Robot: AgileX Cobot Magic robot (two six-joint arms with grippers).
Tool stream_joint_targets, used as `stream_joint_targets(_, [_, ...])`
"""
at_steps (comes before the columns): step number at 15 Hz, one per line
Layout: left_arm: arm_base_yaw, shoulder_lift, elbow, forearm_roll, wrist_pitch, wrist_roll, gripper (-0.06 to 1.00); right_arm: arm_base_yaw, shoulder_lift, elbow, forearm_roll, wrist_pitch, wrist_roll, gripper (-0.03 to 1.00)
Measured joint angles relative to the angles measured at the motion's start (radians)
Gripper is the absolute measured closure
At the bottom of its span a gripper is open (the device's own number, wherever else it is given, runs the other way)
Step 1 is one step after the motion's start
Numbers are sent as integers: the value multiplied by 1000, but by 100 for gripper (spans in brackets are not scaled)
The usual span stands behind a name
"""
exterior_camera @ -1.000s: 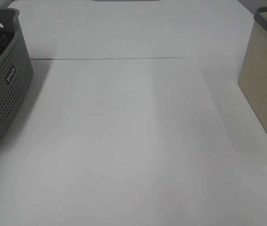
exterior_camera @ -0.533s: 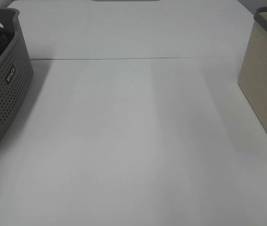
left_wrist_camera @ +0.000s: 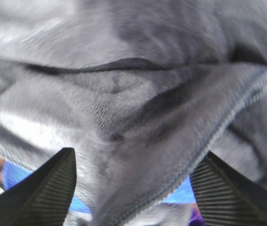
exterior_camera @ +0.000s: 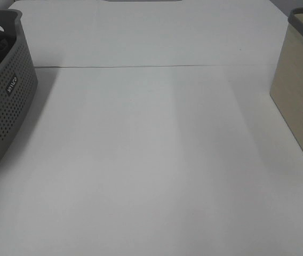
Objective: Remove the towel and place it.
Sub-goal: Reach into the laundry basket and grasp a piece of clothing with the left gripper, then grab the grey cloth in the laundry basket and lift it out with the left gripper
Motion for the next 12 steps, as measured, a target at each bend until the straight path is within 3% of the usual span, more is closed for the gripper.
stream_joint_targets(5, [0, 0, 1, 10, 0, -32, 32, 0, 0, 0, 0, 0, 0, 21])
stream_joint_targets(9, [0, 0, 35, 22, 4, 30, 33, 0, 0, 0, 0, 0, 0, 21])
stream_joint_targets(10, [0, 0, 35, 42, 4, 49, 37, 0, 0, 0, 0, 0, 0, 21])
stream_joint_targets(12, [0, 0, 35, 101, 4, 63, 60, 0, 0, 0, 0, 0, 0, 21])
